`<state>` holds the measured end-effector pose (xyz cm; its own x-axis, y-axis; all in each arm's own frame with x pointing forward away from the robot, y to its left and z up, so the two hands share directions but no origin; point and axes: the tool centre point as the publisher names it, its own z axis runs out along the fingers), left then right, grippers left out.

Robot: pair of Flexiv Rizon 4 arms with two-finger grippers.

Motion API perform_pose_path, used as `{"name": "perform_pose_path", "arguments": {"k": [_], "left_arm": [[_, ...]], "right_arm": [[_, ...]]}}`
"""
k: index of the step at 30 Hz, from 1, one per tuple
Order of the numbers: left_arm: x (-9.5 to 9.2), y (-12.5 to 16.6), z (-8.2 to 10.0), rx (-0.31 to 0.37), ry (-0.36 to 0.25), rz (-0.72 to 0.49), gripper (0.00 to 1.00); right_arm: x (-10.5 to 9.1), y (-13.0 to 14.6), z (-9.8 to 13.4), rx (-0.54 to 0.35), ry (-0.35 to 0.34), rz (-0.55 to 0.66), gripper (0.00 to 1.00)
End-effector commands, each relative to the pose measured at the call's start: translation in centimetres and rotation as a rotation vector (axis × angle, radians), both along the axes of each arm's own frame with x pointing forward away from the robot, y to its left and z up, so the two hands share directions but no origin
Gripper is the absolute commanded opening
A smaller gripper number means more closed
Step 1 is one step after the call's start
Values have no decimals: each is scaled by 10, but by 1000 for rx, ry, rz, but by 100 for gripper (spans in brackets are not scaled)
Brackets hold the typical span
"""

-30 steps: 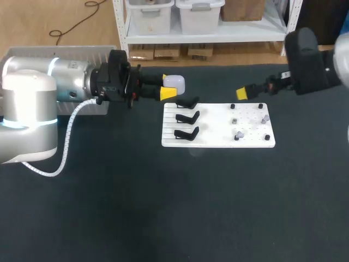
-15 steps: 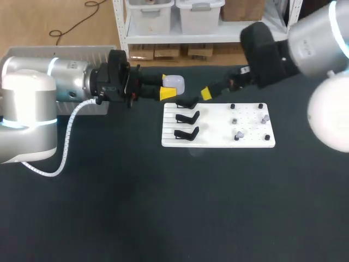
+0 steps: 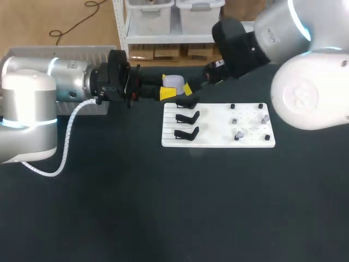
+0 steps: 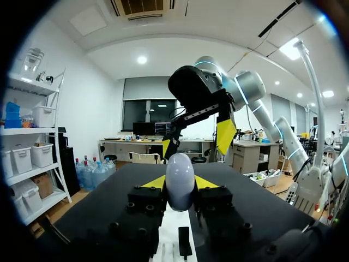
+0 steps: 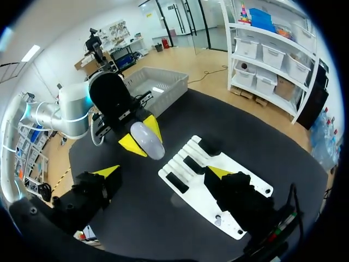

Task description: Pick up each earbud case from the left stands, insert the matching earbuds, close the lid, and place the case in the box.

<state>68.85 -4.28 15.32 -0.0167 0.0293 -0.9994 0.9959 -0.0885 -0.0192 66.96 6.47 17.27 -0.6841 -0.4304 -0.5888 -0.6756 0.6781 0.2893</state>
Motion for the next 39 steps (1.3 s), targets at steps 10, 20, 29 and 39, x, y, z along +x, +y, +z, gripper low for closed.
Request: {"name": "perform_pose_path", "arguments": {"k": [10, 20, 29, 39], "left_arm": [[0, 0, -1, -2, -2, 2, 0], [0, 0, -1, -2, -2, 2, 0], [0, 0, -1, -2, -2, 2, 0], [0, 0, -1, -2, -2, 2, 0]], "right_arm": [[12, 18, -8, -18, 9, 9, 100], [20, 20, -14, -22, 17, 4, 100], [27, 17, -13, -24, 10, -22, 100], [36, 5, 4, -3, -53, -91, 100]]}}
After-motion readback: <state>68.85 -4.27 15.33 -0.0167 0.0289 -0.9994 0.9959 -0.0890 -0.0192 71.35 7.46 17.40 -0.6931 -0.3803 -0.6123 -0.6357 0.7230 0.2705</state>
